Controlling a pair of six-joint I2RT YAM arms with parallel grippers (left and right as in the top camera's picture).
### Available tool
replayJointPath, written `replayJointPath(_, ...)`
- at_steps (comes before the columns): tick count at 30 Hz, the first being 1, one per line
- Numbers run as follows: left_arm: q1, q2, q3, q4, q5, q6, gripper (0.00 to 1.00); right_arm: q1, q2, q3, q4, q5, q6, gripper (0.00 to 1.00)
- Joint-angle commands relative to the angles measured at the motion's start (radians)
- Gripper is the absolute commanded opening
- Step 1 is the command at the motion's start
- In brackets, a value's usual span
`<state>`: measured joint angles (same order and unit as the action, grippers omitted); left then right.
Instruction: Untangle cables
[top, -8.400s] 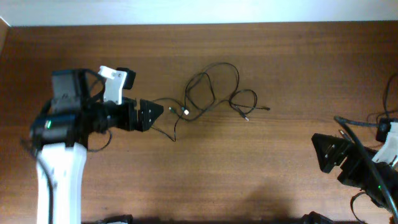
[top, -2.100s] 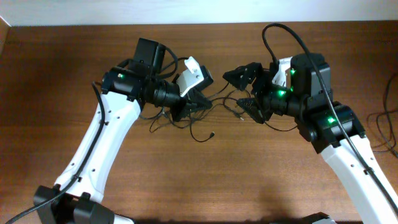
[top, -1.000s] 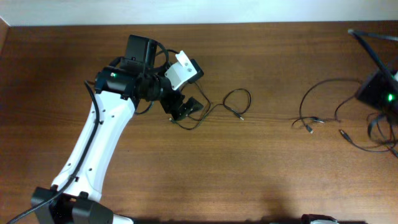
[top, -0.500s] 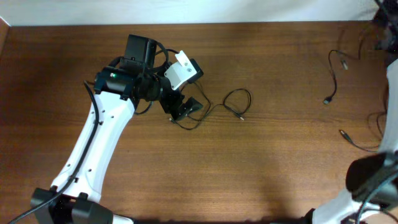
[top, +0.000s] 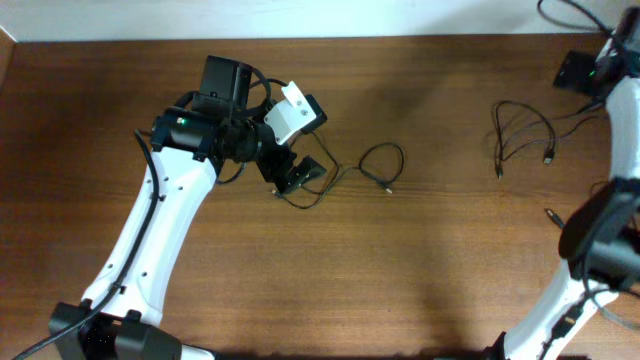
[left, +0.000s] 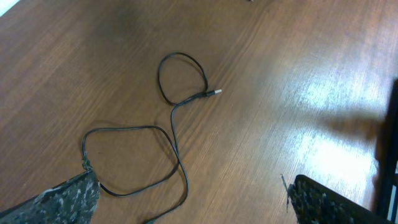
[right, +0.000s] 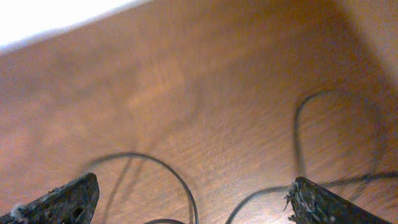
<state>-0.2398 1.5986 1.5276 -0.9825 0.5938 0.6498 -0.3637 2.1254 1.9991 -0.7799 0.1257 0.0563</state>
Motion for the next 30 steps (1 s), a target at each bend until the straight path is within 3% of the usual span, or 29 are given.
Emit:
replayJointPath(1, 0.002, -0.019, 0.006, 0.002, 0.008, -0.009, 0.99, 0.009, -0.156, 0.04, -0.317, -0.034, 0.174, 0.98)
replayJointPath(2, 0.002, -0.019, 0.006, 0.002, 0.008, -0.009, 0.99, 0.01, -0.124, 0.021, -0.437, -0.109, 0.181, 0.98)
replayJointPath(6, 0.002, -0.019, 0.006, 0.002, 0.008, -0.009, 0.99, 0.016, 0.074, -0.011, -0.5, -0.322, 0.159, 0.98)
replayJointPath(9, 0.002, -0.019, 0.006, 0.002, 0.008, -0.009, 0.99, 0.016, 0.119, -0.011, -0.414, -0.467, 0.156, 0.98)
replayJointPath(10, 0.002, -0.019, 0.006, 0.002, 0.008, -0.009, 0.99, 0.014, 0.118, 0.01, -0.299, -0.718, 0.053, 0.98)
replayJointPath(11, 0.002, -0.019, 0.006, 0.002, 0.008, -0.009, 0.99, 0.008, 0.118, 0.026, -0.247, -0.781, 0.126, 0.98)
replayJointPath(12, 0.002, -0.019, 0.006, 0.002, 0.008, -0.009, 0.99, -0.005, 0.118, 0.033, -0.241, -0.78, 0.384, 0.98)
replayJointPath(13, 0.002, -0.019, 0.006, 0.002, 0.008, -0.009, 0.99, -0.01, 0.123, 0.027, -0.256, -0.749, 0.53, 0.98)
replayJointPath(15, 0.002, -0.019, 0.006, 0.002, 0.008, -0.009, 0.99, -0.01, 0.124, 0.02, -0.322, -0.823, 0.587, 0.98)
replayJointPath(17, 0.002, -0.019, 0.006, 0.002, 0.008, -0.009, 0.99, -0.01, 0.124, 0.02, -0.534, -0.832, 0.543, 0.98)
replayJointPath(19, 0.002, -0.019, 0.006, 0.002, 0.008, -0.009, 0.99, -0.01, 0.124, 0.02, -0.597, -0.89, 0.543, 0.98)
replayJointPath(20, 0.002, -0.019, 0.006, 0.002, 0.008, -0.009, 0.99, -0.01, 0.124, 0.02, -0.587, -0.866, 0.446, 0.98)
replayJointPath(23, 0.002, -0.019, 0.006, 0.002, 0.008, -0.009, 0.99, 0.01, 0.113, 0.023, -0.558, -0.829, -0.059, 0.99)
replayJointPath(24, 0.002, -0.019, 0.006, 0.002, 0.008, -0.009, 0.99, 0.017, 0.093, 0.023, -0.574, -0.808, -0.122, 0.99)
replayJointPath(26, 0.002, -0.019, 0.006, 0.002, 0.008, -0.009, 0.99, 0.042, 0.022, 0.023, -0.62, -0.659, -0.074, 1.0)
replayJointPath(27, 0.002, -0.019, 0.006, 0.002, 0.008, -0.009, 0.99, 0.062, -0.002, 0.023, -0.652, -0.507, 0.069, 1.0)
replayJointPath(28, 0.002, -0.019, 0.006, 0.002, 0.008, -0.009, 0.99, 0.09, -0.01, 0.023, -0.68, -0.415, 0.107, 0.99)
replayJointPath(30, 0.002, -0.019, 0.006, 0.002, 0.008, -0.009, 0.99, 0.151, -0.008, 0.011, -0.643, -0.397, -0.007, 0.95)
